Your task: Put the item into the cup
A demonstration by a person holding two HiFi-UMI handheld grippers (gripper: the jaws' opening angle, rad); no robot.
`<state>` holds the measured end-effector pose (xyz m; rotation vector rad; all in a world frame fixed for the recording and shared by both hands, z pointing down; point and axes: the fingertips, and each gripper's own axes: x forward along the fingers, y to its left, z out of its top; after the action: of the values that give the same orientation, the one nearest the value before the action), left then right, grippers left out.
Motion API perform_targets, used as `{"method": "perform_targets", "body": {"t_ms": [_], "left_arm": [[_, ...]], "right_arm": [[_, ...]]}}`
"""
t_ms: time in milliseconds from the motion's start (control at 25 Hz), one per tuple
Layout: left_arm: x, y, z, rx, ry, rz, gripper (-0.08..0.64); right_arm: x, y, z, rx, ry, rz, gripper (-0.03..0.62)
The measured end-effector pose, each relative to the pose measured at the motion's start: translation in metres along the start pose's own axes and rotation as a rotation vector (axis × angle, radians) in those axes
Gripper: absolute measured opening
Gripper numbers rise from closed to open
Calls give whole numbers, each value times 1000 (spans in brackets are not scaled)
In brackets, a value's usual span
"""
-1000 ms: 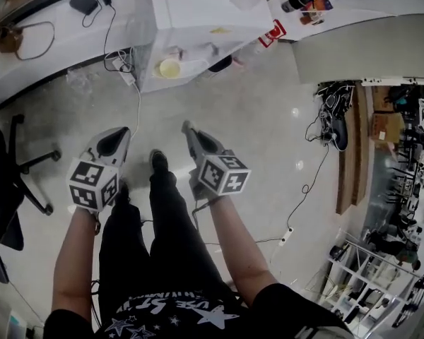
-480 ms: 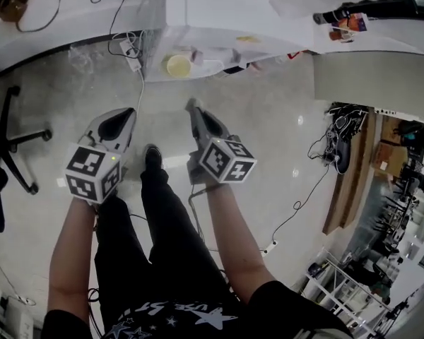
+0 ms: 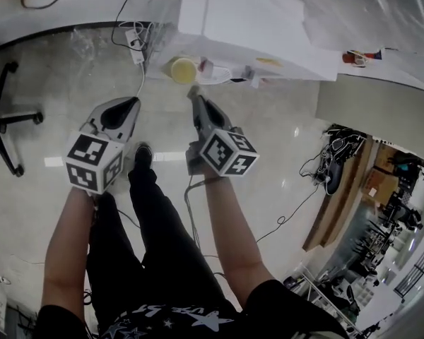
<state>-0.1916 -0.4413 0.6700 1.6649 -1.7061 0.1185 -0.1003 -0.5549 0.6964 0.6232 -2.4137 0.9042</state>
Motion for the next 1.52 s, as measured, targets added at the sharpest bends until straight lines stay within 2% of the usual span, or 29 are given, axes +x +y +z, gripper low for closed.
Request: {"method": "perform_targets", "body": {"t_ms": [400,680,1240,1280,1320,1360,1520], "left_arm": [[18,19,-2,-65,-15,47,4],[30,31,1,-102,-30,67,3],[40,37,-4,-100,-12,70,3],[40,37,-4,-99,-15,71,3],[40,37,-3,-99,-17,71,3],[40,37,-3,-98,-18,69,3],[40,34,-1,-90,-17,60,3]], "right_arm": [[50,-6,13,-31,22,40,0],[77,-12,8,-77,76,21,0],[91,-14,-1,-111,97,11,5],[91,-13,-1,-112,97,13,8],[91,-12,-1,-111,98,15,60],[91,-11,-1,-110,101,17,74],[89,-10,0,-117,109,11,75]]}}
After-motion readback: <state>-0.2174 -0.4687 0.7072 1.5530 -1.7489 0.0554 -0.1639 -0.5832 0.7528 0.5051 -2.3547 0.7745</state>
